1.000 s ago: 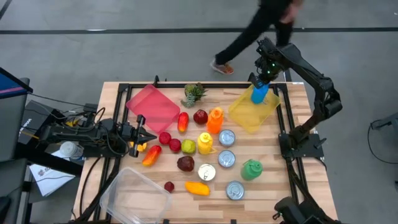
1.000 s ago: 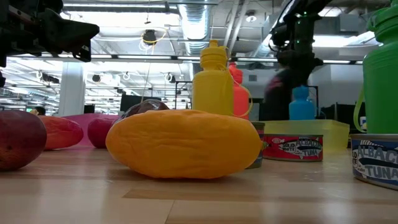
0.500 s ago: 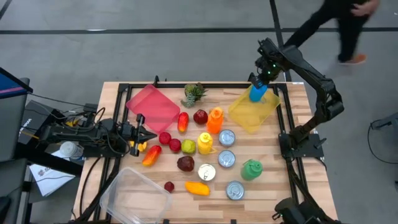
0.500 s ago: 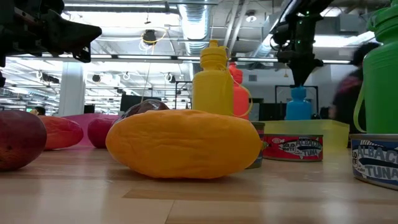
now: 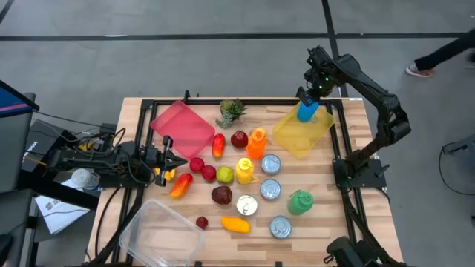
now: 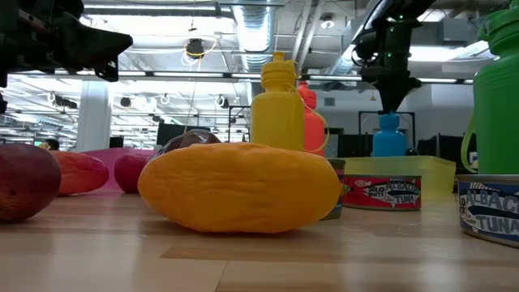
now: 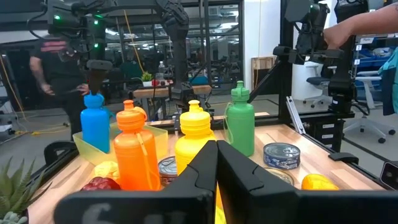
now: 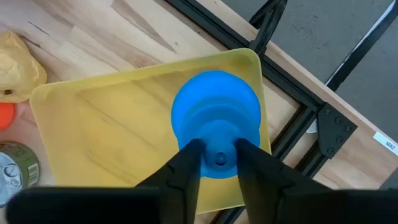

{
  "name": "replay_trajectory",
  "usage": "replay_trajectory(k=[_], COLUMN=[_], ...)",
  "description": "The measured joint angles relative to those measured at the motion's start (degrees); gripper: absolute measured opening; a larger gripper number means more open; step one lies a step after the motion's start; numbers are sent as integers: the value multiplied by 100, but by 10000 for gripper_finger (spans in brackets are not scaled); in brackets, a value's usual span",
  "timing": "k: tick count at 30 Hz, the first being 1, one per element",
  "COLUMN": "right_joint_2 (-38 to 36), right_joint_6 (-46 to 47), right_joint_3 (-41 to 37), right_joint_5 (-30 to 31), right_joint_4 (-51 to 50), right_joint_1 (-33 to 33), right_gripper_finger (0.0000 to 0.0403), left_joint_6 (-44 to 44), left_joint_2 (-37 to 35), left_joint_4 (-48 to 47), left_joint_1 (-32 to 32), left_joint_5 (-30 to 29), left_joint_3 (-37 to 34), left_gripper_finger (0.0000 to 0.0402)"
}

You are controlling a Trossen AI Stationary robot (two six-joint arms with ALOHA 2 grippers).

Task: Pick & Place Food Item
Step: Put the blue tumbler into the yellow bin, then put the green tumbler into the yellow bin

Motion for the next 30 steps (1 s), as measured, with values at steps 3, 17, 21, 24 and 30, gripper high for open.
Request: replay_trajectory(k=[3,17,21,24,30], right_joint_2=[17,15,6,2,-572], right_joint_6=[0,4,7,98,422], right_joint_3=[66,1095,1774,2241,2369], right_joint_5=[-11,-19,-147,-568,-1896], right_joint_4=[-11,-426,-1084,-1581,-1606], right_joint_1=[-4,4,184,465,1481], right_gripper_finger=[137,224,220,217,214], left_joint_6=[-1,1,-1,1,1], left_joint_2=[0,0,0,0,0], left_joint_4=[1,0,-2,0,13], left_joint_1=[1,1,1,-1,1], left_joint_5=[0,1,2,2,2], left_joint_3=[-1,-2,0,-1,-1], left_gripper_finger=[0,0,0,0,0])
